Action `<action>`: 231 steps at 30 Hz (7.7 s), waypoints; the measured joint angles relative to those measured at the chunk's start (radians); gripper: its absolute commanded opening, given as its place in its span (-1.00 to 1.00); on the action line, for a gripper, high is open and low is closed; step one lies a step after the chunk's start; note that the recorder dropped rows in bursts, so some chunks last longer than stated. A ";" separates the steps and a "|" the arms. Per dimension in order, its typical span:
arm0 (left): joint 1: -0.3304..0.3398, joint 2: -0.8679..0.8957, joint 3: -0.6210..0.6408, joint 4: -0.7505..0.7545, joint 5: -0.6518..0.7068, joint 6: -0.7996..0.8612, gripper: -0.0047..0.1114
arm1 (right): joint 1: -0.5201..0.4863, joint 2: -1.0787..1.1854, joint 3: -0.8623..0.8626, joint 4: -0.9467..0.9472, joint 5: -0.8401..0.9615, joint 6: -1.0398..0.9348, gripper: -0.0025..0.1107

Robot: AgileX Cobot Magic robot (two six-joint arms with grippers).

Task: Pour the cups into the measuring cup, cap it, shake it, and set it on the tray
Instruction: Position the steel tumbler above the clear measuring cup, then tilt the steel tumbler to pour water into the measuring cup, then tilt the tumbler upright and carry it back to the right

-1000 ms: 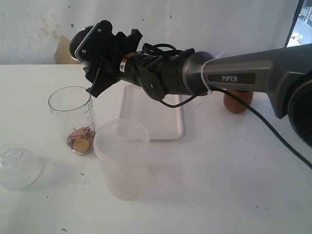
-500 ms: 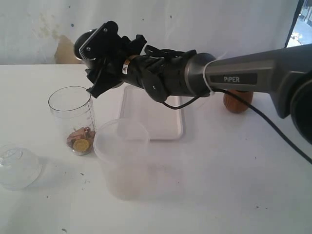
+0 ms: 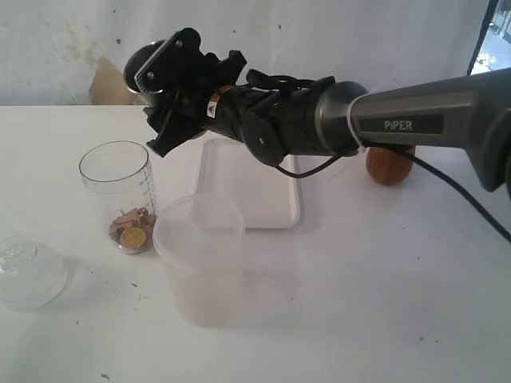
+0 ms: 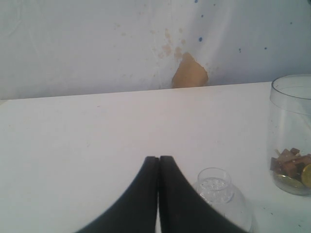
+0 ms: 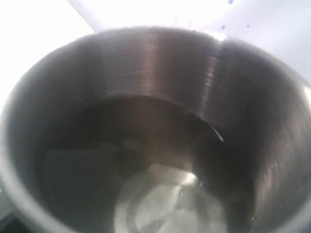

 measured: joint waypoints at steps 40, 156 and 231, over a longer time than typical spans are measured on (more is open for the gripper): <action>0.000 0.000 0.000 0.000 0.000 0.000 -0.90 | 0.000 0.000 0.000 -0.180 0.000 -0.110 -0.96; 0.000 0.000 0.000 0.000 0.000 0.000 -0.90 | 0.017 0.000 0.000 -0.184 0.000 -0.664 -0.96; 0.000 0.000 0.000 0.000 0.000 0.000 -0.90 | -0.407 -0.098 0.488 -0.156 -0.382 0.552 -0.96</action>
